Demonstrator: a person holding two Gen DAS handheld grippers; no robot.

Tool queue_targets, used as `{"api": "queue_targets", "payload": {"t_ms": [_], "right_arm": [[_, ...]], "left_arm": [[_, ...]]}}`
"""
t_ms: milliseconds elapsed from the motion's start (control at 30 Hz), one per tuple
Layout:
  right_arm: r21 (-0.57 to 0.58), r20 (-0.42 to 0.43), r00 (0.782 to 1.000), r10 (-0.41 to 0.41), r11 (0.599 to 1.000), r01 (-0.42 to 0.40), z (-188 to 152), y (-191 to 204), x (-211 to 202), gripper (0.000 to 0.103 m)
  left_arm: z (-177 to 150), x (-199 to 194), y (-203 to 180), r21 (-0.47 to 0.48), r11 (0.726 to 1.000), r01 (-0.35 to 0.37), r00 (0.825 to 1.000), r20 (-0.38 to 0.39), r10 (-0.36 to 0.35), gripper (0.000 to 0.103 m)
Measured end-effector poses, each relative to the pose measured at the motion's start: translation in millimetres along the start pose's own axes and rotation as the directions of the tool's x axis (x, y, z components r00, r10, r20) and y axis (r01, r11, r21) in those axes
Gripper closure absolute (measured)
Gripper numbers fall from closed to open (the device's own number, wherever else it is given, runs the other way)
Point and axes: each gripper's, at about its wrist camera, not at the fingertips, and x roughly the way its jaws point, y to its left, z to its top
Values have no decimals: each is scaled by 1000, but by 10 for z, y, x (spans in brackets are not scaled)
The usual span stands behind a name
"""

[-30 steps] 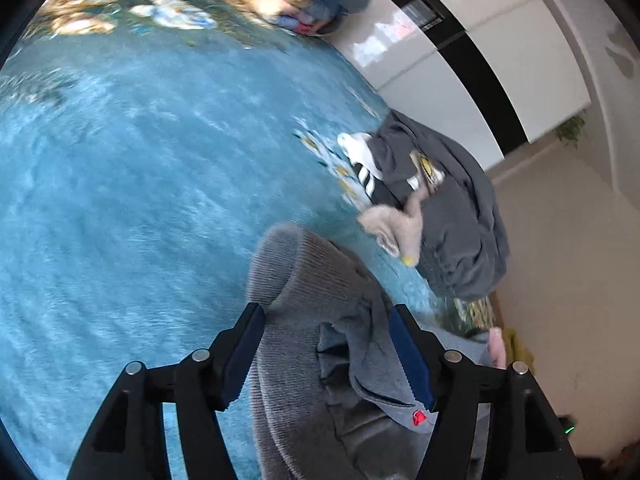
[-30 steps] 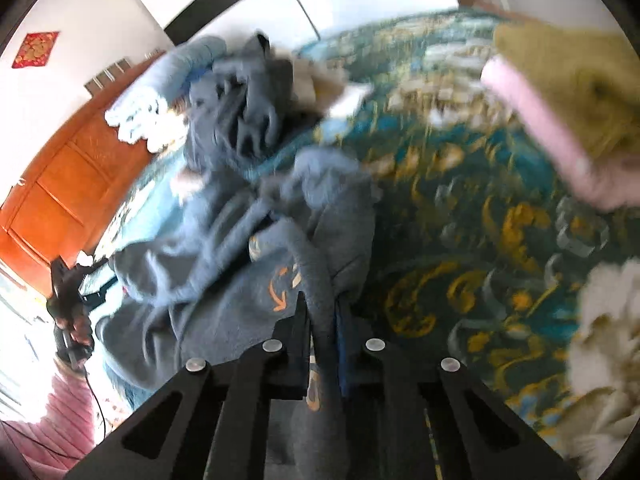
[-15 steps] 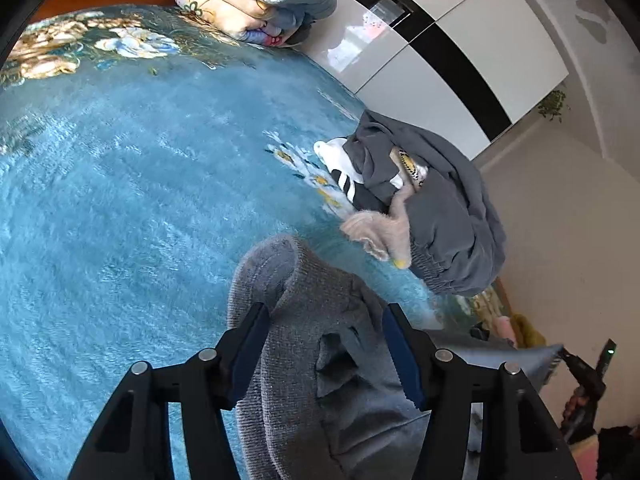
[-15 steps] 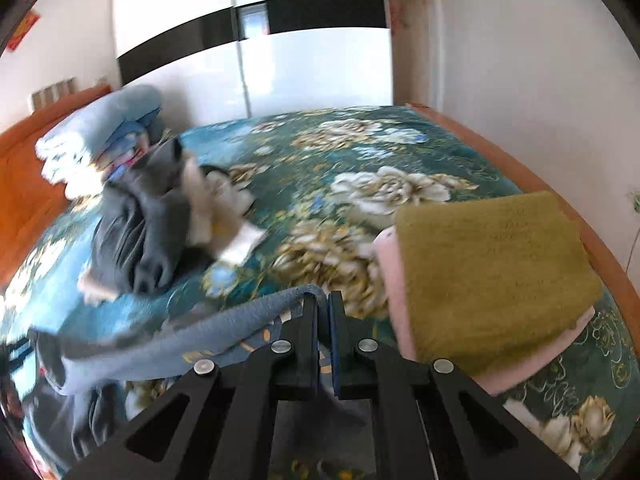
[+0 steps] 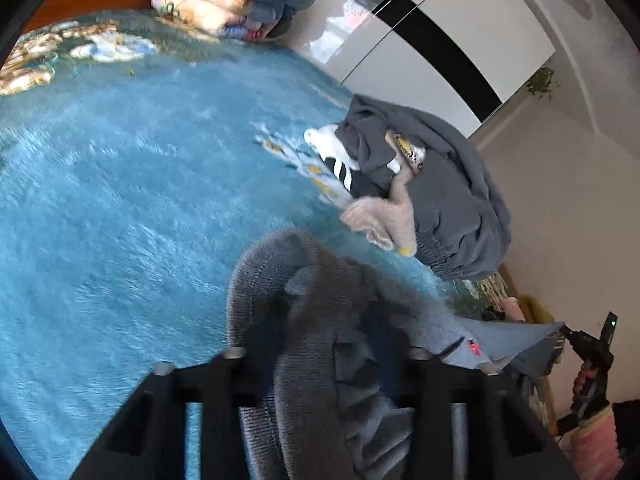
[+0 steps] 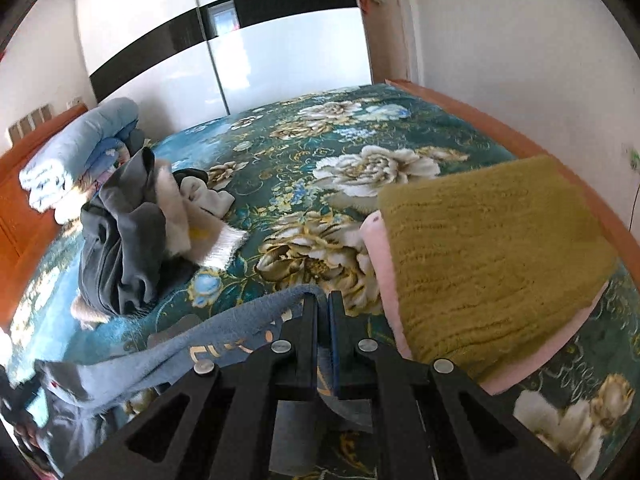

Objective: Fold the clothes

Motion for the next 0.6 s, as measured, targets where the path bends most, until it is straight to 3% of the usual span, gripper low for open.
{"api": "queue_targets", "payload": {"t_ms": [33, 67, 300, 500, 600], "right_arm": [[9, -1, 1000, 0, 1000, 0, -3, -1, -5, 98], [18, -2, 1000, 1, 1000, -1, -6, -2, -11, 98], [18, 90, 996, 20, 1000, -22, 19, 97, -396, 98], [-15, 244, 969, 40, 999, -38, -150, 74, -1216, 99], [-40, 322, 945, 52, 998, -41, -273, 8, -1732, 99]], "left_arm": [[-5, -20, -20, -1, 1000, 16, 1000, 12, -16, 94], [-8, -58, -40, -5, 999, 42, 999, 28, -42, 97], [111, -579, -246, -23, 991, 133, 972, 198, -126, 99], [4, -1436, -455, 15, 976, 218, 917, 340, -210, 99], [-88, -1941, -556, 64, 977, 203, 893, 398, -212, 99]]}}
